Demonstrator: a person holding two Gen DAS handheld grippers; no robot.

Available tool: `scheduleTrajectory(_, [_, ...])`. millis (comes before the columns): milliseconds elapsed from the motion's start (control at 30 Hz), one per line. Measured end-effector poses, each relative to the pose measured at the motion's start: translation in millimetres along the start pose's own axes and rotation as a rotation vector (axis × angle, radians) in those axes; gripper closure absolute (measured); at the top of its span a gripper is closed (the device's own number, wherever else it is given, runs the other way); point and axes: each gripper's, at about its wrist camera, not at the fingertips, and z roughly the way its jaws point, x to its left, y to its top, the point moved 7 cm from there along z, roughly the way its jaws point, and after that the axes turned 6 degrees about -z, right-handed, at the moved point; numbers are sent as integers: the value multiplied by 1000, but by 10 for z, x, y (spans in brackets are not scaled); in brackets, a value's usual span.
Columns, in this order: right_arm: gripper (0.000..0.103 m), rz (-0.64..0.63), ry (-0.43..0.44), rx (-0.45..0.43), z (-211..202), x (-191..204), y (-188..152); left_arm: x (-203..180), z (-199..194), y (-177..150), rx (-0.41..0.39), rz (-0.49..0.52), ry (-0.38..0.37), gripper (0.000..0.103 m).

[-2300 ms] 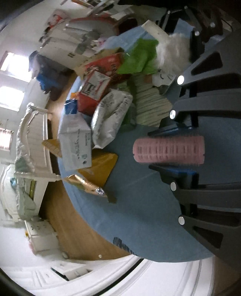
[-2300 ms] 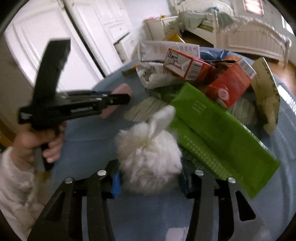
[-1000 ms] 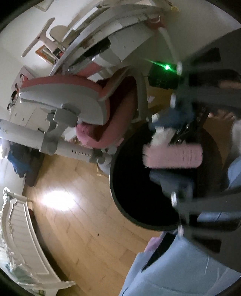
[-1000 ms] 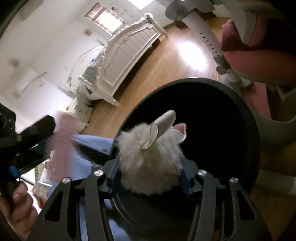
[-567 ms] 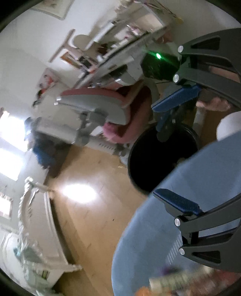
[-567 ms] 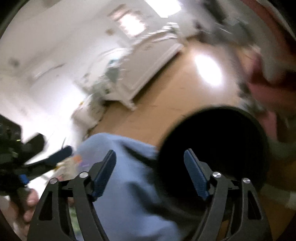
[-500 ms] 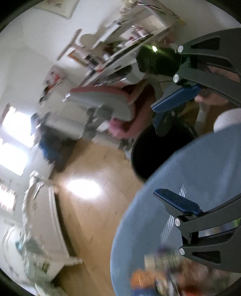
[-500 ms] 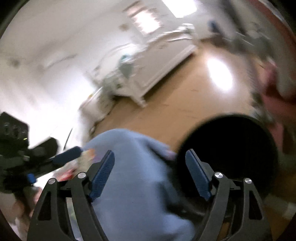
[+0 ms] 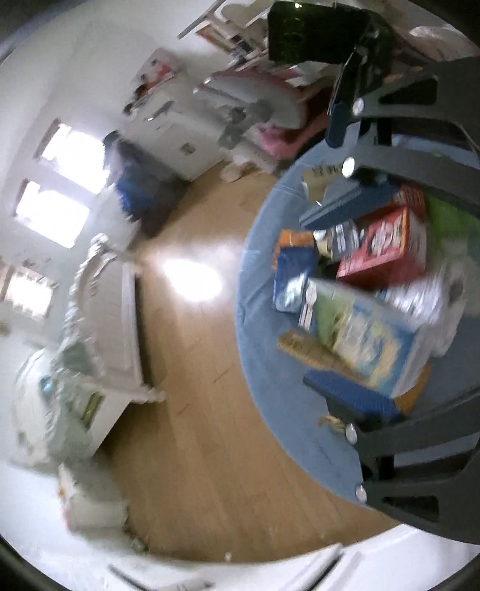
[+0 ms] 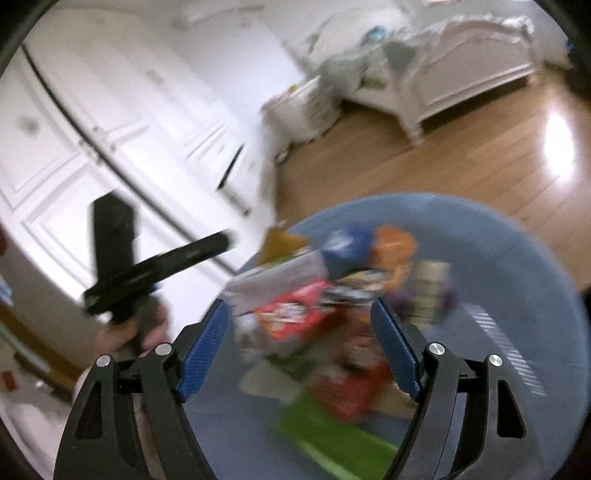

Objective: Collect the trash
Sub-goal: 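Grasp the gold snack wrapper with the left tool while the right tool grasps the milk carton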

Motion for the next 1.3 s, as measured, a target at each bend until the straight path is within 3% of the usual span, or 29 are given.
scheduleTrajectory(67, [25,31,38,44,244,63,40,177,172,48,46,16,21,46])
scheduleTrajectory(200, [25,86,62,101,577,55,199,417,504,25,148,-15,-48,72])
scheduleTrajectory(233, [25,113,76,114,669,26,247,433,528,-23,153,-20,-56,81])
scheduleTrajectory(400, [25,225,145,195,1045,-33,332,488,483,-158,101,-68,-125,93])
scheduleTrajectory(467, [24,249,133,258,1208,-26,304,511,447,-214,74,-87,-138,94])
scheduleTrajectory(700, [20,361,116,319,1451,-61,379,527,340,-413,29,-176,-199,95])
scheduleTrajectory(833, [12,341,96,353,1475,8,367,580,319,-436,14,-250,-247,95])
scheduleTrajectory(967, [11,318,84,374,1523,107,355,699,267,-517,2,-378,-306,95])
scheduleTrajectory(1100, [11,191,-16,395,1527,236,269,933,86,-502,-68,-497,-322,95])
scheduleTrajectory(1200, [11,4,-159,441,1638,451,181,918,-41,-503,-96,-489,-299,95])
scheduleTrajectory(1267, [15,-94,-209,451,1709,576,120,851,-136,-529,-106,-484,-300,95])
scheduleTrajectory(1300, [24,-128,-214,452,1729,658,99,834,-174,-549,-110,-479,-297,95])
